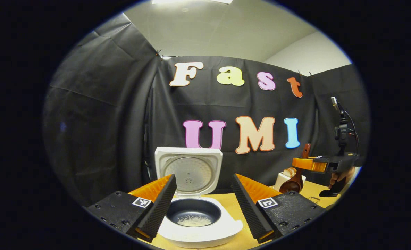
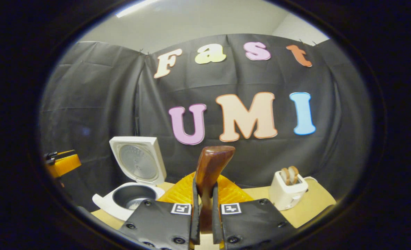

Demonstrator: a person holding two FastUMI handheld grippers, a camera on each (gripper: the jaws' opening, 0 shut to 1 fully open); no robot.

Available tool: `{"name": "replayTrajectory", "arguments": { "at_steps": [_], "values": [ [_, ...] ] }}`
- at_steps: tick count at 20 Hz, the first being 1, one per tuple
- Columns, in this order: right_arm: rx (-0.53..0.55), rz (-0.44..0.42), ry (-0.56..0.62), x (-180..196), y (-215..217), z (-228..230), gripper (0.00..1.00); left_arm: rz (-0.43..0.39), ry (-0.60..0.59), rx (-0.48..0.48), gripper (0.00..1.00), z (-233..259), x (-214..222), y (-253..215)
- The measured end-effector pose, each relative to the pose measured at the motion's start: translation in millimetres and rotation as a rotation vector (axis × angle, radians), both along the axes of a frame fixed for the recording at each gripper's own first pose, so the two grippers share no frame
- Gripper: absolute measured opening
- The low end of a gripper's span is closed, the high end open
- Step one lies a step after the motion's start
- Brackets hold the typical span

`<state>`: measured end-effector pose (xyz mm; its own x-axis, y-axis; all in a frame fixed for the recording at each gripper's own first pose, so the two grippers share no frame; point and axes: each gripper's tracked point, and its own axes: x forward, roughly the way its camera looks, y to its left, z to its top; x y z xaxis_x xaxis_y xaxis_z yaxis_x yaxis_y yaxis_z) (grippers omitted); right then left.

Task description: Close the left gripper, press the button to open the rice cooker; take a wooden spoon from the chopstick holder with the right hand, scoop a spoonful of rice and pour it into the rice cooker, then put the wooden spoon back into the chopstick holder.

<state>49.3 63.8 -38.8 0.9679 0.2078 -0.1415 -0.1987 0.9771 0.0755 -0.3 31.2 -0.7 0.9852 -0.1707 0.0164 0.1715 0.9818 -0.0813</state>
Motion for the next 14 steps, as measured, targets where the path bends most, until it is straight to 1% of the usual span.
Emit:
{"name": "replayTrajectory", "arguments": {
  "at_steps": [7, 12, 14],
  "values": [
    [0.002, -0.171, 0.036, -10.7, -109.8, -19.8, 0.16, -0.064, -0.002, 0.004, 0.92, 3.8, 10.0, -48.3],
    [0.001, -0.25, 0.082, -14.1, -167.6, -53.9, 0.16, -0.084, 0.0, 0.018, 0.92, 5.3, 7.8, -69.8],
    [0.002, -0.271, 0.102, -17.8, -183.5, -67.6, 0.16, -0.088, 0.001, 0.026, 0.93, 6.1, 7.5, -77.0]
  ]
}}
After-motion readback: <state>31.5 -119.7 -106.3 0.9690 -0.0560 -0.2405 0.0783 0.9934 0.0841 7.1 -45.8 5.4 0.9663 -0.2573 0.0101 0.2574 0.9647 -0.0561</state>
